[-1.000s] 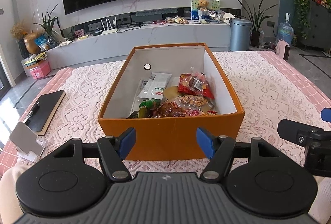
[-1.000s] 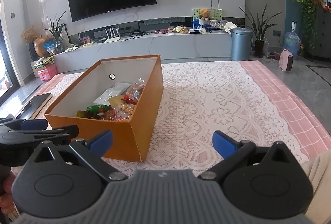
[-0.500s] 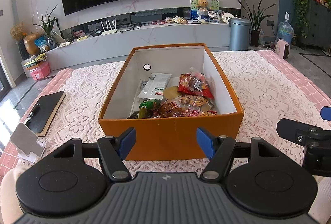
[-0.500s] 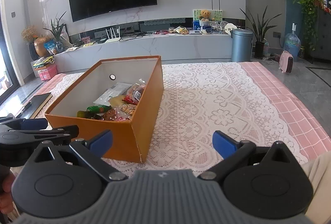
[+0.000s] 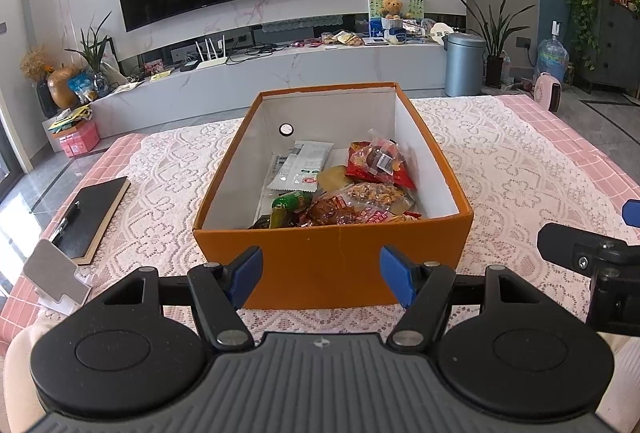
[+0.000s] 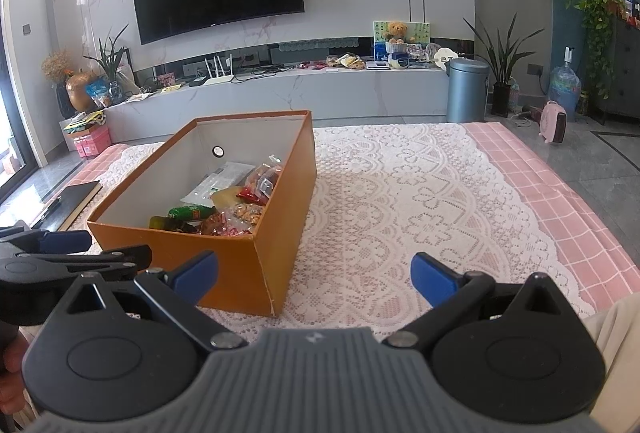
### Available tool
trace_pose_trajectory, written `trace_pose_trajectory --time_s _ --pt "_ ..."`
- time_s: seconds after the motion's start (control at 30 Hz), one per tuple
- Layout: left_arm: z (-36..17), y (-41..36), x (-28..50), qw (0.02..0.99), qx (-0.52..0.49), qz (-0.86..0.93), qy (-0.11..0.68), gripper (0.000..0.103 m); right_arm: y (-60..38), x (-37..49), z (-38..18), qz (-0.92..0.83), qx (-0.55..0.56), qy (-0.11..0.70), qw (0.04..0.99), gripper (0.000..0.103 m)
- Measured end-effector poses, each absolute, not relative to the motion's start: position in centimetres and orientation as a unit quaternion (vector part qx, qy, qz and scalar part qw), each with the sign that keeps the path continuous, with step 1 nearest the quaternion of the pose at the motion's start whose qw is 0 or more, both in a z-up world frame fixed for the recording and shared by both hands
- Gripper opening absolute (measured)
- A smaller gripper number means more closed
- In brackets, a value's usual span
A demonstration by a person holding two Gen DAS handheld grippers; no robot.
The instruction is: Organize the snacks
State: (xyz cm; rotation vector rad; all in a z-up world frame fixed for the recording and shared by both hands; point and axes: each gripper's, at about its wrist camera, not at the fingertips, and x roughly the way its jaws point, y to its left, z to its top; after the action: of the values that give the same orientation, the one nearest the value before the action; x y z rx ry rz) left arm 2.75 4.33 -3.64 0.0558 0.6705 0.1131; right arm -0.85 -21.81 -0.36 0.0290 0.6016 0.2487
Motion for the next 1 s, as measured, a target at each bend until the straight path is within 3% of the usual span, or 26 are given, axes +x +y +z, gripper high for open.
trace_pose_trajectory --time_s 1.0 --pt "-3.52 4.7 2.56 0.942 0.03 0.054 0.329 0.079 -21.8 -0.84 -0.28 0.123 0.013 0.295 0.947 0.1"
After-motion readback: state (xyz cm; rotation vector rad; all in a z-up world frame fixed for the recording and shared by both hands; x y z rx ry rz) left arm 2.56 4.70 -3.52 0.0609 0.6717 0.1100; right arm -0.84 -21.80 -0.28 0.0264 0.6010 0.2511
